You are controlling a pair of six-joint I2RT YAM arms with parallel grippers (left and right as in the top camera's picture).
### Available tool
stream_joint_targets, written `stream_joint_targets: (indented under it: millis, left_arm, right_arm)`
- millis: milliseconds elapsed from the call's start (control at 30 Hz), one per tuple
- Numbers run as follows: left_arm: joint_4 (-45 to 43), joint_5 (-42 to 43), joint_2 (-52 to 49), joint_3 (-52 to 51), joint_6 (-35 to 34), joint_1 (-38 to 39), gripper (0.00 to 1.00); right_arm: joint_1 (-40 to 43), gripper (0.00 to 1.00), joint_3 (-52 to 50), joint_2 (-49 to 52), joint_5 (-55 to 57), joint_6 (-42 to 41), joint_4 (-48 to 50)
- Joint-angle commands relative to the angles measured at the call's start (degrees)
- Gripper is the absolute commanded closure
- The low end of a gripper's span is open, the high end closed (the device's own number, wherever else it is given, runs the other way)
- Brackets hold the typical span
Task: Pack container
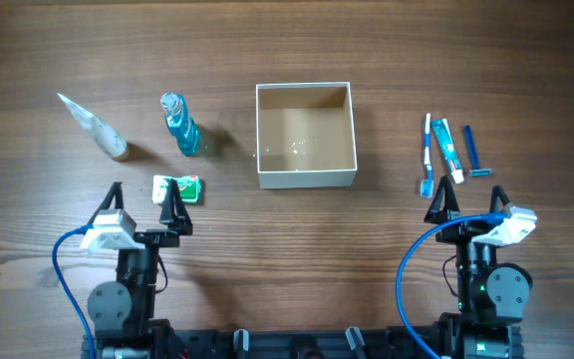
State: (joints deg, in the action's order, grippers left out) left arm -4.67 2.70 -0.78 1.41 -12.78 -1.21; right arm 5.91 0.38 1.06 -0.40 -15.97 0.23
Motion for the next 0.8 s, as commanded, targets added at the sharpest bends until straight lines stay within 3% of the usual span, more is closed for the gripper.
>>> stream_joint_targets:
  millis: [0, 300, 467, 567, 767]
  left_arm:
    - [5.1, 3.5, -0.1, 6.9, -1.3, 0.3, 0.00]
    - [33.2, 4.6, -14.9, 34.3, -1.0, 0.3, 0.00]
    - [33.9, 5.6, -21.3, 45.6, -0.3, 0.3, 0.00]
    - [36.9, 7.3, -24.1, 50.8, 4.1, 0.3, 0.00]
    - [58.1, 3.0, -38.8, 68.2, 1.1, 0.3, 0.00]
  right_arm:
    - [-0.3, 0.00, -0.1, 0.1, 0.3, 0.4, 0.2]
    - [-0.3, 0.00, -0.1, 0.1, 0.3, 0.4, 0.2]
    - [-0.3, 0.00, -0.1, 0.1, 0.3, 0.4, 0.1]
    - [-0.3, 0.00, -0.1, 0.1, 0.3, 0.4, 0.1]
    - [-0.3, 0.00, -0.1, 0.1, 0.3, 0.4, 0.2]
